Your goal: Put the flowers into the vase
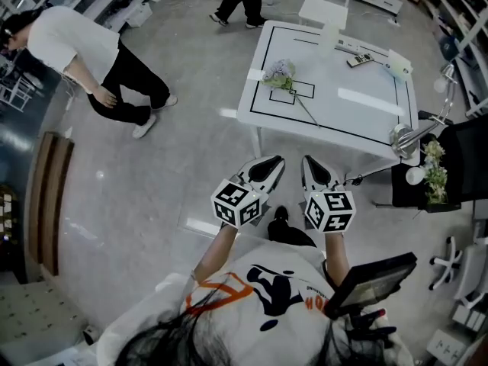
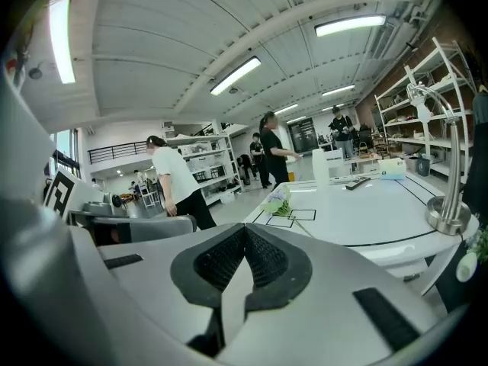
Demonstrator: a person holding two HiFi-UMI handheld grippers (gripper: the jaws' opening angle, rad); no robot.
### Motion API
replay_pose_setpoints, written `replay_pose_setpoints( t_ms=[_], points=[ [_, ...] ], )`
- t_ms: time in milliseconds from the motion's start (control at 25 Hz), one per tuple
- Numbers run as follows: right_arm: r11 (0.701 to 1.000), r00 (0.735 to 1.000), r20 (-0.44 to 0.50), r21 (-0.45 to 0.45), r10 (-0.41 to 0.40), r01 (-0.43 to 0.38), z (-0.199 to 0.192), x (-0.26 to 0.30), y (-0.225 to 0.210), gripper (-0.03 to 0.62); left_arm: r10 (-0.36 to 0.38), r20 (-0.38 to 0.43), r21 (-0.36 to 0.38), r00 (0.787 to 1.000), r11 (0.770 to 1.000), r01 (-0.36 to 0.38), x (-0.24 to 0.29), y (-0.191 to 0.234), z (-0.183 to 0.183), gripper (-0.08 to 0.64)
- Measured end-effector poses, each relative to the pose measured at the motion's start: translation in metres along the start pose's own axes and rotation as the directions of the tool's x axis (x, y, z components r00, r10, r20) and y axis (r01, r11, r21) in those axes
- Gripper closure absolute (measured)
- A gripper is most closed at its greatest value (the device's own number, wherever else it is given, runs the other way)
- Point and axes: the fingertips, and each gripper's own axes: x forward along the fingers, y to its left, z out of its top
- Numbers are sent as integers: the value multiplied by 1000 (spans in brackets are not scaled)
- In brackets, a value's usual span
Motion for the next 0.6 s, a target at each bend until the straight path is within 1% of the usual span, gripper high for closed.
replay_pose_setpoints(
  t_ms=[320,600],
  points=[
    [999,999,-14,-1,49,-49,18,46,-41,578,42,5,-15,999,999,-42,52,26,12,522],
    [995,995,-36,15,98,-97,20,72,-48,578,77,-13,-9,997,997,-77,65,39,17,522]
  ],
)
